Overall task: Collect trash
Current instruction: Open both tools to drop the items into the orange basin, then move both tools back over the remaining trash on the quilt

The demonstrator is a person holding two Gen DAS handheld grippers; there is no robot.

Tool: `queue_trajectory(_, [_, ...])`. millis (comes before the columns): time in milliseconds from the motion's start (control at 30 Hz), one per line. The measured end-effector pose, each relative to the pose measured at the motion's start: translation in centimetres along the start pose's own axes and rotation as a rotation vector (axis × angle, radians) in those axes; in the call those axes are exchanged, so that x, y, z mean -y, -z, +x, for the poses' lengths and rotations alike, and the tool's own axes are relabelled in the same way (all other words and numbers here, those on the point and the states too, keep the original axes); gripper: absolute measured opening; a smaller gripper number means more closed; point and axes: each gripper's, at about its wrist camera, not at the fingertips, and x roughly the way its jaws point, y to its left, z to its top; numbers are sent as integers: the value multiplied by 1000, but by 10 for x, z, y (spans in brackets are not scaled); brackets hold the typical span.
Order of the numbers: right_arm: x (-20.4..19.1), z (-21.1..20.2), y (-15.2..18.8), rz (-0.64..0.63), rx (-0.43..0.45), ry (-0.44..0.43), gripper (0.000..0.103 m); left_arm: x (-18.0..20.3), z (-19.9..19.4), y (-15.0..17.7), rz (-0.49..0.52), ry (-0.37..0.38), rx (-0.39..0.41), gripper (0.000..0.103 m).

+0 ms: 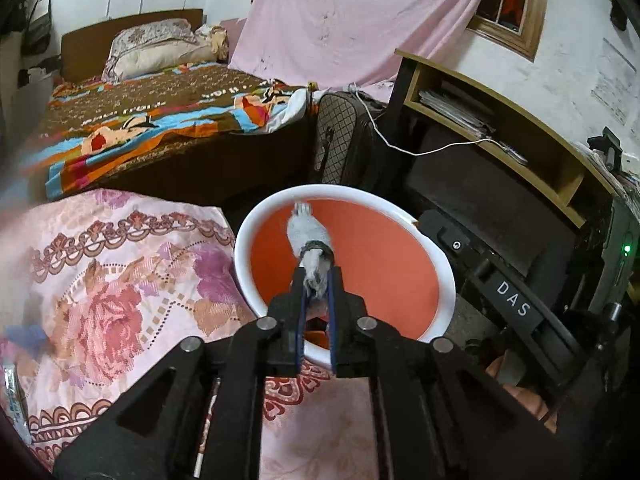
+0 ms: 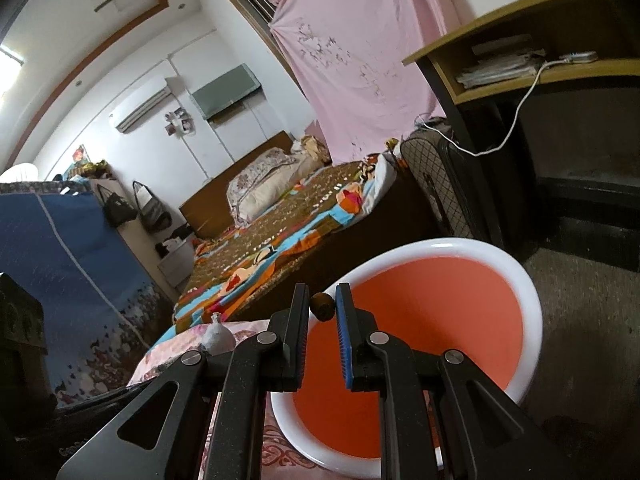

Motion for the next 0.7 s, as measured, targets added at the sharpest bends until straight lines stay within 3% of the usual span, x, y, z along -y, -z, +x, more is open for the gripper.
queue_trajectory(167, [4, 2, -1, 13, -16, 11, 14, -4, -2, 2, -4, -5, 1, 3])
queue_trajectory(333, [3, 3, 0, 10, -24, 12, 25, -12, -8, 5, -27, -10, 19, 5])
queue_trajectory(567, [2, 3, 0, 5, -29, 7, 30, -21, -21, 8, -47, -44, 66, 11])
queue_trajectory(700, [-2, 3, 0, -9, -21, -7, 41, -28, -33, 12, -61, -68, 104, 16])
